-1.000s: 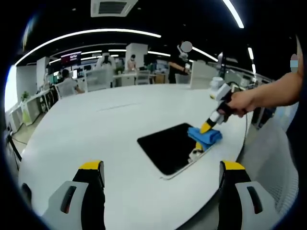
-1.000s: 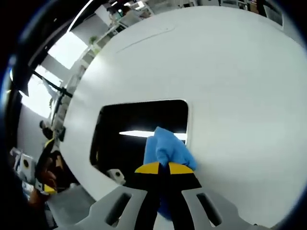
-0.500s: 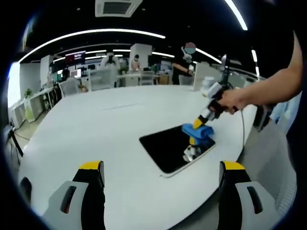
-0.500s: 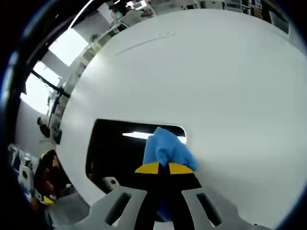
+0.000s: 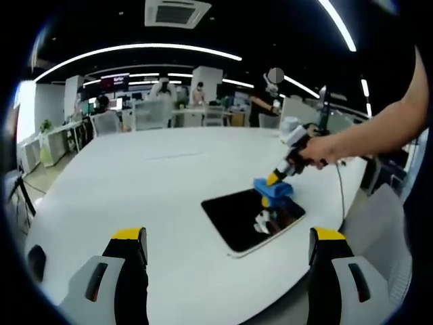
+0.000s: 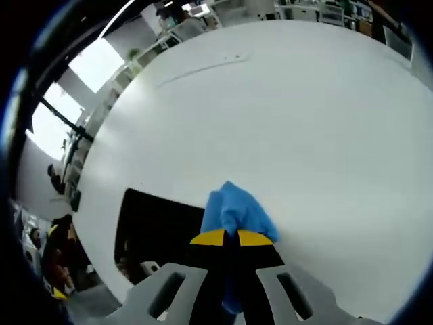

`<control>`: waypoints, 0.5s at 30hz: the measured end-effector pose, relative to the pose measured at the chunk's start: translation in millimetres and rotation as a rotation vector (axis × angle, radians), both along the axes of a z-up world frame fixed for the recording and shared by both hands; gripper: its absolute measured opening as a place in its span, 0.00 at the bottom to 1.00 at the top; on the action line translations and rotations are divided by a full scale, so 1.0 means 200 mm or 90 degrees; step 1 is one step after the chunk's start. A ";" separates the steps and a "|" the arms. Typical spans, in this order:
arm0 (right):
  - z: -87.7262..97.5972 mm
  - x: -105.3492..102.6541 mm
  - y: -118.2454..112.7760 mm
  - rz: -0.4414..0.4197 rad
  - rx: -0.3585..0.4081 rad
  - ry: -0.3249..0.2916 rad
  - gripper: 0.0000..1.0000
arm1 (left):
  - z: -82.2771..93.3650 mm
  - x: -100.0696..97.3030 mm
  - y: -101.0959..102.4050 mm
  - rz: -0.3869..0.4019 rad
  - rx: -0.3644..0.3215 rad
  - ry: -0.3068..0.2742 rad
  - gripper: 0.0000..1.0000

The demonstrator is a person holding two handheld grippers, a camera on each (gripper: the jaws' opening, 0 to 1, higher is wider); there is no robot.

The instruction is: Wipe the mirror surface with the cleaning cloth until all visible marks leave the cleaned area.

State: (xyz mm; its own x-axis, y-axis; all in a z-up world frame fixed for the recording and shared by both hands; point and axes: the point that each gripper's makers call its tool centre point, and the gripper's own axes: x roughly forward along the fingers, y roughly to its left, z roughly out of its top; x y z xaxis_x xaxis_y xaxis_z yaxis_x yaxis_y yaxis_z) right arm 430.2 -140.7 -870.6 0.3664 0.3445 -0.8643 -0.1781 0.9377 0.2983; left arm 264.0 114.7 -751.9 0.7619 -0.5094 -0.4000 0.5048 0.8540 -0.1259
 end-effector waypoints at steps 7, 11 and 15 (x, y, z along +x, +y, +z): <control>0.00 0.01 0.00 -0.002 0.003 -0.006 0.00 | 0.01 -0.02 -0.01 0.003 0.002 0.000 1.00; 0.01 0.00 -0.02 -0.006 0.012 -0.012 0.00 | -0.01 -0.03 0.00 0.003 0.005 0.006 1.00; 0.05 -0.04 -0.11 -0.003 0.007 -0.032 0.00 | -0.02 -0.04 -0.01 -0.001 0.006 0.008 1.00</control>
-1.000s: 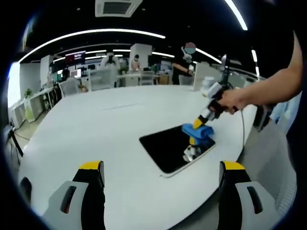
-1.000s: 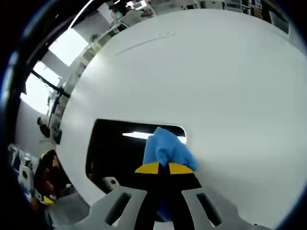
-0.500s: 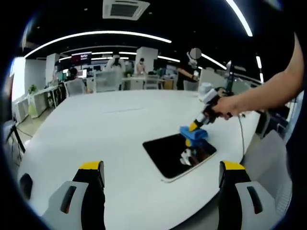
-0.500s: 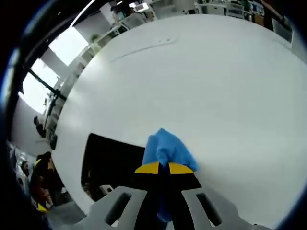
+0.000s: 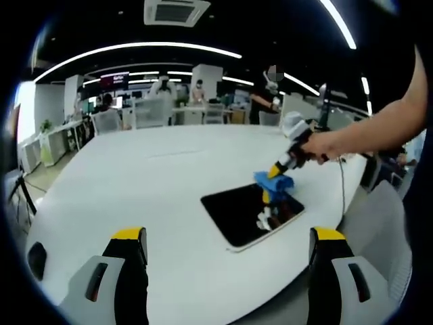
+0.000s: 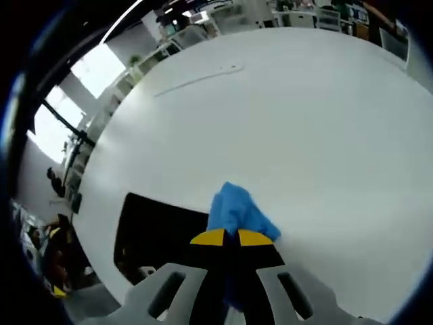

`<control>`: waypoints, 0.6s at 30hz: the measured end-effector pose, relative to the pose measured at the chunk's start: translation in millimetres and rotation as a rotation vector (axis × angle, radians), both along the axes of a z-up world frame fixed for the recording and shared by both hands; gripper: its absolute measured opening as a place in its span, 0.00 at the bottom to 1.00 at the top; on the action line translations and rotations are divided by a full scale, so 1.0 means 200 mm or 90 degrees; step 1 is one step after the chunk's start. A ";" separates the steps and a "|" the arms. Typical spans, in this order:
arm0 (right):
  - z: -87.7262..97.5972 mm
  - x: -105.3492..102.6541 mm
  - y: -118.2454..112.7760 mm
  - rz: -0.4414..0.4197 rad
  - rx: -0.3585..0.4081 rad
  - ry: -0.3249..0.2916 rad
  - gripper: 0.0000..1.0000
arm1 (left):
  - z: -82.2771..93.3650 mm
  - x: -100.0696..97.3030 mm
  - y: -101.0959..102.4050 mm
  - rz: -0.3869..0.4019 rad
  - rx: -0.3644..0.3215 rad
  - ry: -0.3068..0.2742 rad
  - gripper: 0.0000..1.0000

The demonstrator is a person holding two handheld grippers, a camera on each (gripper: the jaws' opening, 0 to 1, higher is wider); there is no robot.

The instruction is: Wipe the mirror surface with the cleaning cloth until all visible marks leave the cleaned area.

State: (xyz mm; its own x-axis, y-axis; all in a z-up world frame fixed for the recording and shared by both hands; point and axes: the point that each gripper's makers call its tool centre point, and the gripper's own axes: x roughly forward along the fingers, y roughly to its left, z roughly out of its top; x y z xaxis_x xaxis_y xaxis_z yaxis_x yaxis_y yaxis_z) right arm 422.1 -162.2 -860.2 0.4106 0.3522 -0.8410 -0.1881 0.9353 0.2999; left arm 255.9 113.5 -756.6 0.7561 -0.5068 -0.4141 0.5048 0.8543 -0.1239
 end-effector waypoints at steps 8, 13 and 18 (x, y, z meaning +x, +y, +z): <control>0.05 -0.07 -0.28 -0.046 -0.023 -0.023 0.00 | -0.04 -0.01 0.00 -0.005 0.001 0.009 1.00; 0.03 -0.10 -0.40 -0.066 -0.035 -0.020 0.00 | -0.04 0.00 -0.01 -0.012 0.003 0.009 1.00; -0.01 -0.11 -0.45 -0.048 -0.064 -0.031 0.01 | -0.05 0.02 0.00 -0.015 0.006 0.008 1.00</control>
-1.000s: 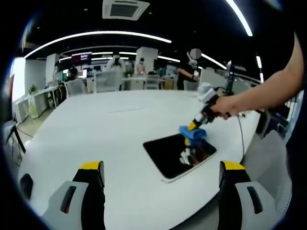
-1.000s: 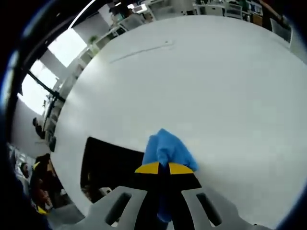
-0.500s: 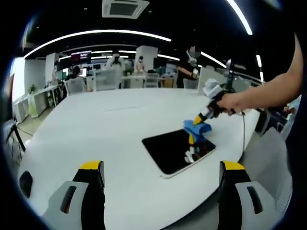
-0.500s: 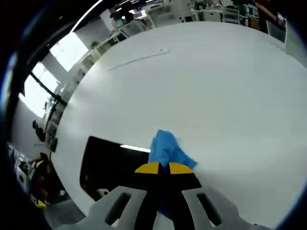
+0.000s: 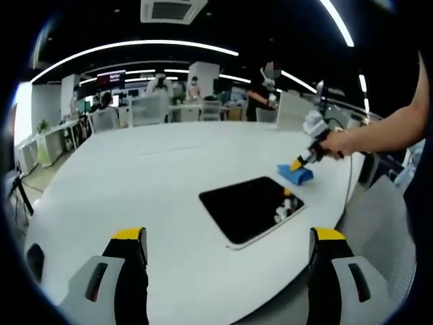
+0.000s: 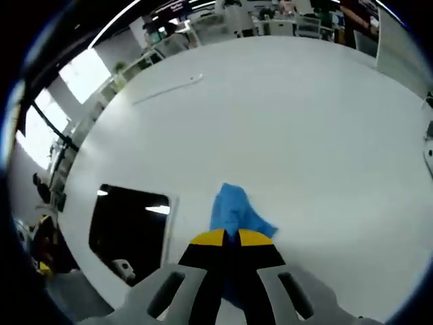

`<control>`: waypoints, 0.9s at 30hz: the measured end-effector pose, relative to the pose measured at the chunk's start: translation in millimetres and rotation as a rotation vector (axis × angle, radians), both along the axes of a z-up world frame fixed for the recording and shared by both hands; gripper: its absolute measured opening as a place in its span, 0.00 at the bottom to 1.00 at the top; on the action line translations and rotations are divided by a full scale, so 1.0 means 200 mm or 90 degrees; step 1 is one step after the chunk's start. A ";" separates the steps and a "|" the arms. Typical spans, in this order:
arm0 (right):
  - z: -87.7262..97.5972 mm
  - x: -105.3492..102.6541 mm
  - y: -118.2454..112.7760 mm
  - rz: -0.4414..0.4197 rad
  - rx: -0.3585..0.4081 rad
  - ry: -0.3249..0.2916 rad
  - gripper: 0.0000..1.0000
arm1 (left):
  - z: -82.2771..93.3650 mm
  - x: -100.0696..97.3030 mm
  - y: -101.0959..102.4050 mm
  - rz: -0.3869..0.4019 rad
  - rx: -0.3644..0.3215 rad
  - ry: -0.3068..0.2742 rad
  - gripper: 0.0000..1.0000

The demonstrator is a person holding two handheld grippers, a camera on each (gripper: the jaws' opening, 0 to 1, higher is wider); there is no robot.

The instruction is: Wipe the mirror surface with the cleaning cloth until all visible marks leave the cleaned area.

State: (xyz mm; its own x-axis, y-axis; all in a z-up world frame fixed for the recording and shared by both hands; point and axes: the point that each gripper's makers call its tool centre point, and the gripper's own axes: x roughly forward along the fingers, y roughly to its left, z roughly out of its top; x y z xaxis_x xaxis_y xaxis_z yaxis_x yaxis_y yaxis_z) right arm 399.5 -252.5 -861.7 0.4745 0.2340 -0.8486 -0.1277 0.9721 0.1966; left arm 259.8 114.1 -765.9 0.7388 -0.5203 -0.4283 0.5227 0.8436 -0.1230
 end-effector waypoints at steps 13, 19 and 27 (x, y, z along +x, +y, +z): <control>0.03 -0.13 -0.03 0.131 -0.013 -0.134 0.31 | -0.07 0.03 -0.03 -0.007 0.010 0.008 1.00; 0.12 -0.31 -0.16 0.166 -0.008 -0.214 0.42 | -0.10 0.03 -0.03 -0.007 0.006 0.013 1.00; 0.28 -0.47 -0.23 0.179 0.042 -0.337 0.80 | -0.13 0.01 -0.08 -0.020 0.014 0.019 1.00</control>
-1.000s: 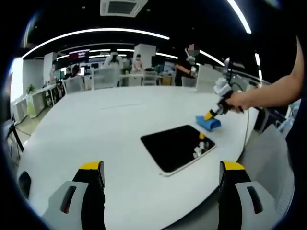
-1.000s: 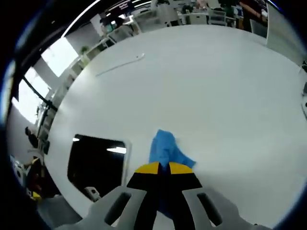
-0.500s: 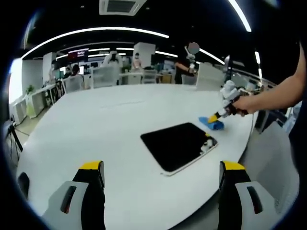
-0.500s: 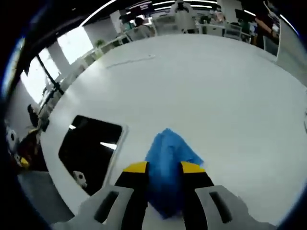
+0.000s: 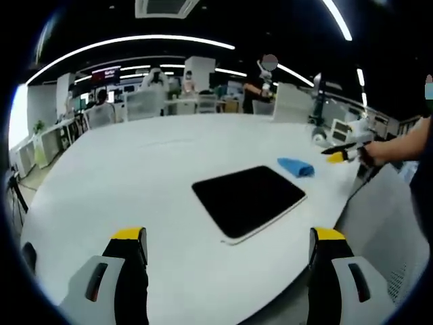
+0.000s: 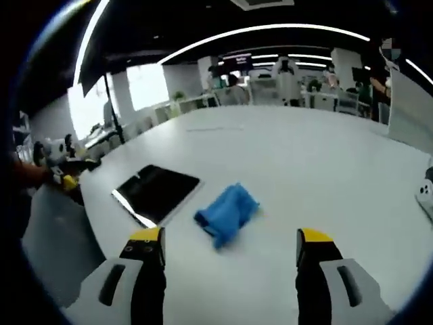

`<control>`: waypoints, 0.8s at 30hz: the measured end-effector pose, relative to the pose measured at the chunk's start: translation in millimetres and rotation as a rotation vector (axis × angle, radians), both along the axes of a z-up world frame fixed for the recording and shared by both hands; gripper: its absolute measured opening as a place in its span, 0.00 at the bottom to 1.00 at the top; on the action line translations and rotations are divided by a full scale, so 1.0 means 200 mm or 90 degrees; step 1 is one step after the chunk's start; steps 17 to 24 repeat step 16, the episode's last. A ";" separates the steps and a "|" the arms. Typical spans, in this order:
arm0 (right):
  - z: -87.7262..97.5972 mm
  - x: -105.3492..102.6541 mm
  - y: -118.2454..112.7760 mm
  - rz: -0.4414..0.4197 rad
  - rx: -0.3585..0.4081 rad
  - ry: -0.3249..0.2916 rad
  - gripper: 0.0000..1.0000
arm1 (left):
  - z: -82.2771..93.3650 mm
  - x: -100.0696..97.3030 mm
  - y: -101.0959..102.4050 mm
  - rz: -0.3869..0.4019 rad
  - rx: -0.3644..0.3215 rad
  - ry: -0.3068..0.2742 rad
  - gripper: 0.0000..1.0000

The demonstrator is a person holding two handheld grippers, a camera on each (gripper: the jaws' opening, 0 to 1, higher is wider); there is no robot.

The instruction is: Wipe the mirror surface with the cleaning cloth until all visible marks leave the cleaned area.

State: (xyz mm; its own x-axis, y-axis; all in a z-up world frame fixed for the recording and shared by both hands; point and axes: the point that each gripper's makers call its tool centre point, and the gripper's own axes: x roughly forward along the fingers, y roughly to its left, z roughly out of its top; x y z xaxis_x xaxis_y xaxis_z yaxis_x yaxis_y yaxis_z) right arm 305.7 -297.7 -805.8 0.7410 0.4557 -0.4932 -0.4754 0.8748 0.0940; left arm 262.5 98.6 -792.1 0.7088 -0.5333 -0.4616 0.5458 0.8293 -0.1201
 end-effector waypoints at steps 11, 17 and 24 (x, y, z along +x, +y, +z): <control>-0.06 -0.06 -0.12 -0.017 -0.021 -0.005 0.92 | 0.03 0.00 -0.12 -0.027 -0.014 -0.002 1.00; 0.01 -0.08 -0.24 -0.006 -0.059 -0.023 0.93 | -0.02 -0.04 -0.07 -0.026 -0.005 0.017 1.00; 0.01 -0.08 -0.24 -0.006 -0.059 -0.023 0.93 | -0.02 -0.04 -0.07 -0.026 -0.005 0.017 1.00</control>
